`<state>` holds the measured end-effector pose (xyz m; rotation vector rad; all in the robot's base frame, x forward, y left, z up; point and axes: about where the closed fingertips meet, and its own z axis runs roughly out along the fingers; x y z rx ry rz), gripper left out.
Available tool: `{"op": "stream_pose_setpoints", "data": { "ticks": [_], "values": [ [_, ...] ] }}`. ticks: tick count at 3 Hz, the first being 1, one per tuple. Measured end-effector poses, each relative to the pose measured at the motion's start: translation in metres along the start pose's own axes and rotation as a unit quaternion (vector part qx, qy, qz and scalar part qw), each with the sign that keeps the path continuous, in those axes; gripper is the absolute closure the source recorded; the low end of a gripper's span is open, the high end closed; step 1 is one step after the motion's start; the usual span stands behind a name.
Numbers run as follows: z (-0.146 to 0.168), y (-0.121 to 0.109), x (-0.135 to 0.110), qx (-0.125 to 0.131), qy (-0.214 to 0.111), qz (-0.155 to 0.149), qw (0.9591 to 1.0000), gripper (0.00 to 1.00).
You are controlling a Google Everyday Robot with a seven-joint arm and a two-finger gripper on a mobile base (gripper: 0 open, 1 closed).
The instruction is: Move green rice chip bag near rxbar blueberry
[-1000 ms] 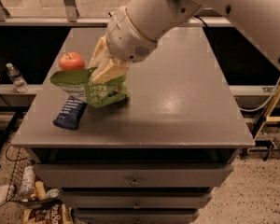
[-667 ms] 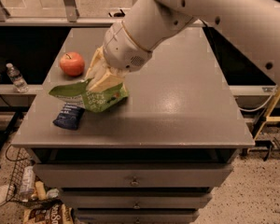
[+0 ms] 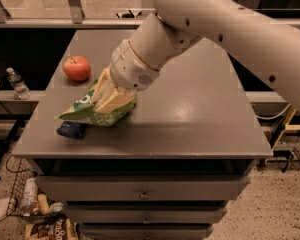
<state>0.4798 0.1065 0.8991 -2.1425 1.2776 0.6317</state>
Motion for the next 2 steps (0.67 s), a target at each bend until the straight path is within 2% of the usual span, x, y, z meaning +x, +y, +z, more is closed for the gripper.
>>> {"op": "stream_pose_setpoints", "data": {
  "ticks": [2],
  "values": [
    [0.0016,0.0007,-0.0034,-0.002,0.000,-0.003,1.0000,0.35]
  ]
}}
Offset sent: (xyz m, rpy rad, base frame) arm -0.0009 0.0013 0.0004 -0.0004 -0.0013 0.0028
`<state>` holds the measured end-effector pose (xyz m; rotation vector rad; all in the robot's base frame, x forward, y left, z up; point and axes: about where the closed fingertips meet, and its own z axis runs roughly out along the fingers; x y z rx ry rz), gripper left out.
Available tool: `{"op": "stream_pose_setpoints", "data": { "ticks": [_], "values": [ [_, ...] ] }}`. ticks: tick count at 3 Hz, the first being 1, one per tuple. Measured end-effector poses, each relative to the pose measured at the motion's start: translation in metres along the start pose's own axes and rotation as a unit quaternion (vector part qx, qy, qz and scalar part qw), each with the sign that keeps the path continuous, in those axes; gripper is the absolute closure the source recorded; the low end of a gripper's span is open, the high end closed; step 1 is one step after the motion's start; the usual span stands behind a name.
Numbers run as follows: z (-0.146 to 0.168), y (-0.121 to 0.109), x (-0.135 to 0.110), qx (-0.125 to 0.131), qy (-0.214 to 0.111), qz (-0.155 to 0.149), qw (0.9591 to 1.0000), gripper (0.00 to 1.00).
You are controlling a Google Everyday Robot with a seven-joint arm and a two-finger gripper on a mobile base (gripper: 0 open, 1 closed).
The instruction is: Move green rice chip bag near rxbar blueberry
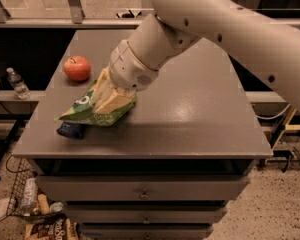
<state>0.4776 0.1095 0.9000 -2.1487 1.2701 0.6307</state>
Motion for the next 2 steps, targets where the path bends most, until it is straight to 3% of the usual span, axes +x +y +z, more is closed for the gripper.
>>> {"op": "stream_pose_setpoints", "data": {
  "ticks": [1,2],
  "values": [
    [0.0009,0.0004,-0.0017,-0.001,0.000,-0.002,1.0000,0.13],
    [0.0017,0.0009,-0.0032,-0.002,0.000,-0.003,1.0000,0.00]
  ]
}}
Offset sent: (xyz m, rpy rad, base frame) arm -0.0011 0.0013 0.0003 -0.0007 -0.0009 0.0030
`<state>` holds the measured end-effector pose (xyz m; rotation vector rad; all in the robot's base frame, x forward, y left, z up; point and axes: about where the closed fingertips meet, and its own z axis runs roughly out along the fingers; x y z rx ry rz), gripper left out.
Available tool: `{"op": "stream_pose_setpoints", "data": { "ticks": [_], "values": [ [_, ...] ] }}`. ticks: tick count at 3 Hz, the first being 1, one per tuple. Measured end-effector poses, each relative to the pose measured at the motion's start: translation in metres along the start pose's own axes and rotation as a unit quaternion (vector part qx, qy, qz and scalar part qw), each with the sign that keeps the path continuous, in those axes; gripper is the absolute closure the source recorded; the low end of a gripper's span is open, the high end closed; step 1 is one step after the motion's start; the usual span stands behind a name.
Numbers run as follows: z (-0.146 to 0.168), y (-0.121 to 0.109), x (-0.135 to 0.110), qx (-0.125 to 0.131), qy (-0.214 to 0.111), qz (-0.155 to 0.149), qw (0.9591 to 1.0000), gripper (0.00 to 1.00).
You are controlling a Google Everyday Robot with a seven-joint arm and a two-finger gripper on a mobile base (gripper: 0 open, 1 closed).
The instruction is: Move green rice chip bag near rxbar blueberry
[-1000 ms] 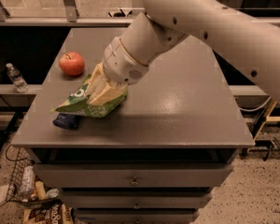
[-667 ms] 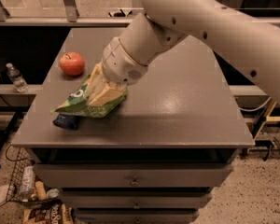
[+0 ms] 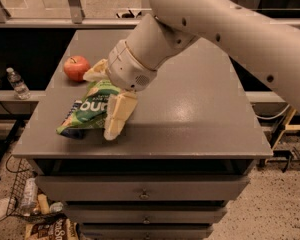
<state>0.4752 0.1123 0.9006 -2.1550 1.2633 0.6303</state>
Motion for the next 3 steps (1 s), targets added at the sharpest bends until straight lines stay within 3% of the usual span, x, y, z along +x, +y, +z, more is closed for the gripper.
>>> {"op": "stream_pose_setpoints", "data": {
  "ticks": [1,3],
  "values": [
    [-0.001,0.000,-0.001,0.000,0.001,-0.001,1.0000,0.00],
    [-0.045,0.010,0.008,0.031,0.038,0.021,0.9986,0.00]
  ]
}}
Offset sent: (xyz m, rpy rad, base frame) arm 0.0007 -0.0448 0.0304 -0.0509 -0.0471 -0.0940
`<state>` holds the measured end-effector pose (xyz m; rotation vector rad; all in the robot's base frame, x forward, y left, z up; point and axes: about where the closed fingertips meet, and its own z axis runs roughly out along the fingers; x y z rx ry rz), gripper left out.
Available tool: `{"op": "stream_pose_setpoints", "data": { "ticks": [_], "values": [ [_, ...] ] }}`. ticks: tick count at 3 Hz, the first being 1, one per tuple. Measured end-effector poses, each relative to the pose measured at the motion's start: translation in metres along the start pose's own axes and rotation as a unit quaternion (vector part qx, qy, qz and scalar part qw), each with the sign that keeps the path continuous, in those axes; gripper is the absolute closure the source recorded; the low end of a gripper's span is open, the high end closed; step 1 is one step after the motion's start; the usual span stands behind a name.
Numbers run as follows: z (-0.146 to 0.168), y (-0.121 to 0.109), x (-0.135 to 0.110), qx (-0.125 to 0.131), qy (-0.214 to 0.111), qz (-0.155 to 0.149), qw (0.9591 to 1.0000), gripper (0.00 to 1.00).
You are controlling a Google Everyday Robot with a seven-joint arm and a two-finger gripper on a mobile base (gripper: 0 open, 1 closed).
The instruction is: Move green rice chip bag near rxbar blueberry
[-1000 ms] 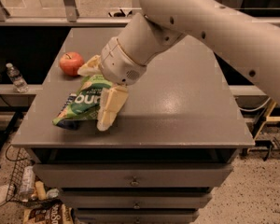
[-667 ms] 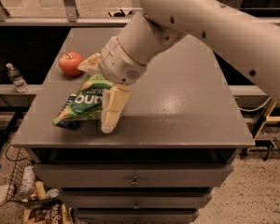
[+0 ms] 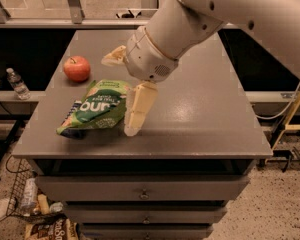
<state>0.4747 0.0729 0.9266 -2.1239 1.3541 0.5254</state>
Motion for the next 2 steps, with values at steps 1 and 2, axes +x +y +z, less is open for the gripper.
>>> {"op": "stream_pose_setpoints", "data": {
  "ticks": [1,2],
  "values": [
    [-0.027,0.005,0.011,0.020,0.020,0.019,0.9994,0.00],
    [-0.055,0.012,0.024,0.038,0.036,0.041,0.9978,0.00]
  ]
}}
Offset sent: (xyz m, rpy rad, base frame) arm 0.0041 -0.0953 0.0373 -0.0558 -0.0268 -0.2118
